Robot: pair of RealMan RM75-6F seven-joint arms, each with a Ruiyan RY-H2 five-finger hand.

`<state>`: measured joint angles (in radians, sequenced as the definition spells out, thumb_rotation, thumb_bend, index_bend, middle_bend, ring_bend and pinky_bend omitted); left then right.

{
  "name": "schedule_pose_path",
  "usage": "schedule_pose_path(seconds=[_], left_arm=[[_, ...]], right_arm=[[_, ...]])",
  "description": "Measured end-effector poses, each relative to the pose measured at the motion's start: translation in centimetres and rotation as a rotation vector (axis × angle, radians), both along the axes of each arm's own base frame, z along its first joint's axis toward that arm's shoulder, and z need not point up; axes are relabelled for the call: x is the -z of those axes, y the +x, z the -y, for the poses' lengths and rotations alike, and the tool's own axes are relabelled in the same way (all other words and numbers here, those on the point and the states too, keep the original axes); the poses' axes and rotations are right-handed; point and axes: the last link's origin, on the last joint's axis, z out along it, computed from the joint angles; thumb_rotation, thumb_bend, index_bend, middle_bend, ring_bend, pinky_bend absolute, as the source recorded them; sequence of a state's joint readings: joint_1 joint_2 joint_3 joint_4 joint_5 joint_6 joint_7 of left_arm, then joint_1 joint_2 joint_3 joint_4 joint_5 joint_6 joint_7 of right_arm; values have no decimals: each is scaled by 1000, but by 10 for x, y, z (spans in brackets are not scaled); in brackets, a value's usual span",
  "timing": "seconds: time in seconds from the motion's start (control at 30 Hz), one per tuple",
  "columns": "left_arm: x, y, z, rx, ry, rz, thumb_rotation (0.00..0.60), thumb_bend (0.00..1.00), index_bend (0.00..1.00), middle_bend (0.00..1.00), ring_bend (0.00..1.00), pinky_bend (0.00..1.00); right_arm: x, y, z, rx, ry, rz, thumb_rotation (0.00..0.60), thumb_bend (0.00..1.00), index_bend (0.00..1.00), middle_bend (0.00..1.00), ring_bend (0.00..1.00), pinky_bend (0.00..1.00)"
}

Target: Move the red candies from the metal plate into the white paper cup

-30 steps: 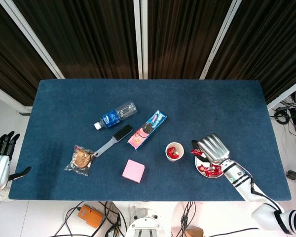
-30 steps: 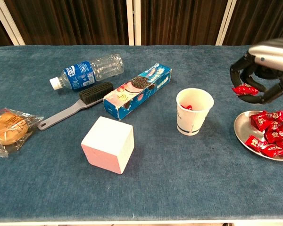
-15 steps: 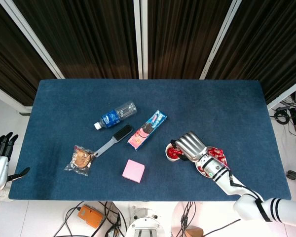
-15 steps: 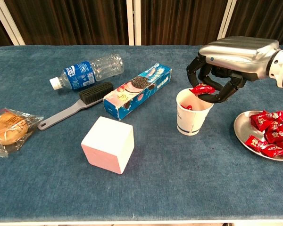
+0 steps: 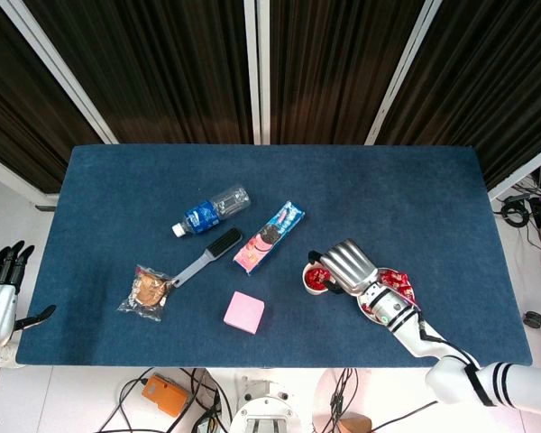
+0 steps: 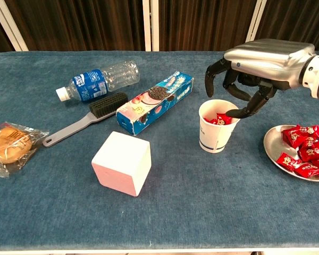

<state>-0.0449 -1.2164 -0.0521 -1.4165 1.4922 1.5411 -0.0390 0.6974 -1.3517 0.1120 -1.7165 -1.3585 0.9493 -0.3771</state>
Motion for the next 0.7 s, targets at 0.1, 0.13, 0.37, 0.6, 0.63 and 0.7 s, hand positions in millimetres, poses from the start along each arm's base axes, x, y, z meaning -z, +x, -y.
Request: schedule_pose_path(seconds=[0.1, 0.13, 0.37, 0.6, 0.63, 0.7], left_arm=[[1, 0, -1, 2, -4, -2, 600, 0, 56, 0, 0, 0], [1, -1, -1, 2, -6, -4, 600, 0, 55, 0, 0, 0], [2, 0, -4, 13, -5, 3, 600, 0, 52, 0, 0, 0], [4, 2, -5, 23, -12, 4, 600, 0, 51, 0, 0, 0], [4, 2, -5, 25, -12, 4, 600, 0, 52, 0, 0, 0], [4, 2, -5, 25, -10, 2, 600, 0, 52, 0, 0, 0]], right_arm=[[-12, -6, -3, 13, -35, 27, 600, 410, 462, 843, 998, 1000], [-16, -11, -4, 21, -48, 33, 600, 410, 462, 843, 997, 1000], [-42, -66, -34, 130, -88, 1, 600, 382, 475, 843, 997, 1000], [-26, -113, -63, 243, 6, -99, 600, 382, 478, 843, 998, 1000], [-24, -116, -64, 254, 12, -100, 600, 382, 479, 843, 998, 1000], [-18, -121, -66, 277, 20, -97, 600, 383, 482, 843, 997, 1000]])
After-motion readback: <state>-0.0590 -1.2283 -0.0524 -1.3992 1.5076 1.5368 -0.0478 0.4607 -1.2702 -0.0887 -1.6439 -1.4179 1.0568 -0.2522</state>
